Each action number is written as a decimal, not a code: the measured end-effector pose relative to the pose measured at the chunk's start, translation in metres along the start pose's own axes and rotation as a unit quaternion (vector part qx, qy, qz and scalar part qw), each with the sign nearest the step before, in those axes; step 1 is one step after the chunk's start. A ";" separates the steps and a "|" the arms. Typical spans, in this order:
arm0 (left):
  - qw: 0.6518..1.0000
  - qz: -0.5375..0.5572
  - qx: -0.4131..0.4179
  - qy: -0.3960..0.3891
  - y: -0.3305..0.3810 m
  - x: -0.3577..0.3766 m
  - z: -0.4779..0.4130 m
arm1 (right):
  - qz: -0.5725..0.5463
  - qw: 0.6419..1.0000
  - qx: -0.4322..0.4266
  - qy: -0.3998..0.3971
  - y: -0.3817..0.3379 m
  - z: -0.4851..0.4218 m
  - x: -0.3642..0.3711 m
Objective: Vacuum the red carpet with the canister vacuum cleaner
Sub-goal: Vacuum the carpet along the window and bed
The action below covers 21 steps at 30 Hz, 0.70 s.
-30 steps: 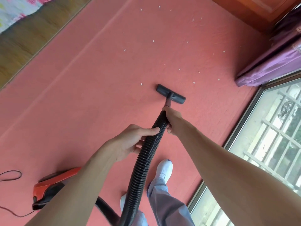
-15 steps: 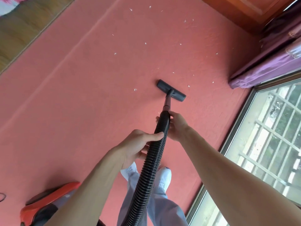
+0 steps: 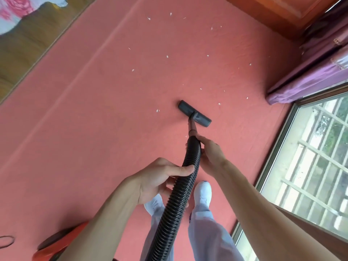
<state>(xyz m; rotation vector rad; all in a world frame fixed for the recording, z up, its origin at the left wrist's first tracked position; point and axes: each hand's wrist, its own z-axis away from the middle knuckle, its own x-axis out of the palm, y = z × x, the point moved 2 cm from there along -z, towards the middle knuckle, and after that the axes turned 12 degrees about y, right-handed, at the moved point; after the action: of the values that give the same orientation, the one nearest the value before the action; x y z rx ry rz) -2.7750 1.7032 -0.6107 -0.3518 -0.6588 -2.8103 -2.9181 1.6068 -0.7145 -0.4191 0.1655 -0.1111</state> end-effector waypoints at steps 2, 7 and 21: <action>0.999 0.007 -0.006 0.035 -0.004 0.005 -0.011 | 0.021 1.000 -0.007 0.022 -0.004 -0.008 0.006; 0.995 0.030 -0.020 0.095 -0.019 0.023 -0.035 | 0.076 0.997 -0.016 0.025 -0.016 -0.030 0.007; 0.984 0.165 0.025 0.058 -0.088 0.003 0.053 | 0.232 0.970 -0.043 -0.054 0.018 0.064 0.031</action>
<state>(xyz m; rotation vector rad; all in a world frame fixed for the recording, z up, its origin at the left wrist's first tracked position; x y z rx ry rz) -2.7927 1.8038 -0.5992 -0.2597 -0.5844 -2.4732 -2.8743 1.6441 -0.6691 -0.4611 0.1575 0.3796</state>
